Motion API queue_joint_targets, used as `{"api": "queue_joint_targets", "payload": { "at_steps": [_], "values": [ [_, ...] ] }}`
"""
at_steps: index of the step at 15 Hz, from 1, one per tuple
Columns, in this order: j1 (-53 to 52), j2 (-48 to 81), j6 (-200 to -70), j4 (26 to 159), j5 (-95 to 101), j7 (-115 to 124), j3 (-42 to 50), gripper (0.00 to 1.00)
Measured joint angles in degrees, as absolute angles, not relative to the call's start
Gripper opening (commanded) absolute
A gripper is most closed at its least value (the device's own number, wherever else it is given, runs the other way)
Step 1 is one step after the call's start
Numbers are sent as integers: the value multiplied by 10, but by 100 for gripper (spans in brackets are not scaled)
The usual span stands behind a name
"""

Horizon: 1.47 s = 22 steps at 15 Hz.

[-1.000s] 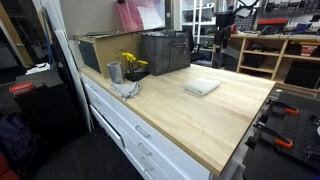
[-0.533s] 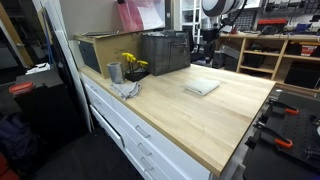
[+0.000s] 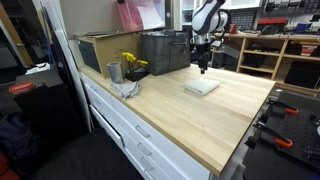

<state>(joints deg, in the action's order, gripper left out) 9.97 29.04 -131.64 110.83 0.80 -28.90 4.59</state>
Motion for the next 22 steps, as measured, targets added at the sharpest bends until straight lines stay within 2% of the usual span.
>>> {"api": "queue_joint_targets", "payload": {
  "at_steps": [3, 6, 22],
  "values": [
    [128, 342, -1316, 1056, -1, -276, 41, 21],
    [137, 384, -1315, 1014, -12, -237, 35, 1],
    [128, 439, -1321, 1006, -3, -132, 28, 0]
  ]
}}
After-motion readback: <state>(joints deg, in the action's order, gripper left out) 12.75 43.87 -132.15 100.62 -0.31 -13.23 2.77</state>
